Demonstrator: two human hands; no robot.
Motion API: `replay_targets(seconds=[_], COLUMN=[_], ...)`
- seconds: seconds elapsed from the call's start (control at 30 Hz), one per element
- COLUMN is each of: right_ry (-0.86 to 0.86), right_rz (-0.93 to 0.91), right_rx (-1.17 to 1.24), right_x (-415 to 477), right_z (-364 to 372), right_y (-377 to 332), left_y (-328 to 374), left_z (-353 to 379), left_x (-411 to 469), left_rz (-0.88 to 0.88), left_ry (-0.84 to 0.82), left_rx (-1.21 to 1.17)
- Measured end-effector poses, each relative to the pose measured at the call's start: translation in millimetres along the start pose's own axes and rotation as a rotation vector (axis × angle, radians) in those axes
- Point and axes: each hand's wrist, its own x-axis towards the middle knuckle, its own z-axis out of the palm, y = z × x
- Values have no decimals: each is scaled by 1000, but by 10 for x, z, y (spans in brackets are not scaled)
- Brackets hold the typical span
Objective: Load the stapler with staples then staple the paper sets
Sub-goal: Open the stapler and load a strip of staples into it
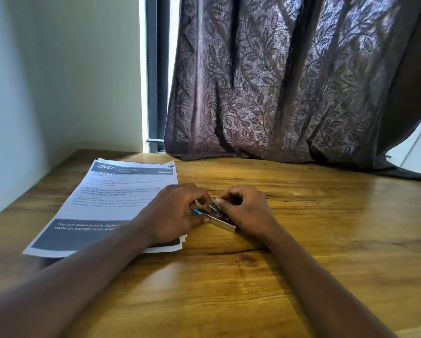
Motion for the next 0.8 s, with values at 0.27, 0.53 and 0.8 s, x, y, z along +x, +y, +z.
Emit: replay_targets(seconds=[0.27,0.53,0.8], right_ry=[-150,199,101], right_rz=[-52,-6,218], right_rx=[93,-107,-429], right_x=[-6,87,245], right_z=[-15,-62,-191], right_y=[30,135,408], left_y=[-79,-65,-78], left_z=[38,48,59], left_x=[24,33,12], left_rz=[-99,-84,-60], left_ry=[-12,-46,-45], left_rx=[-56,-35,-32])
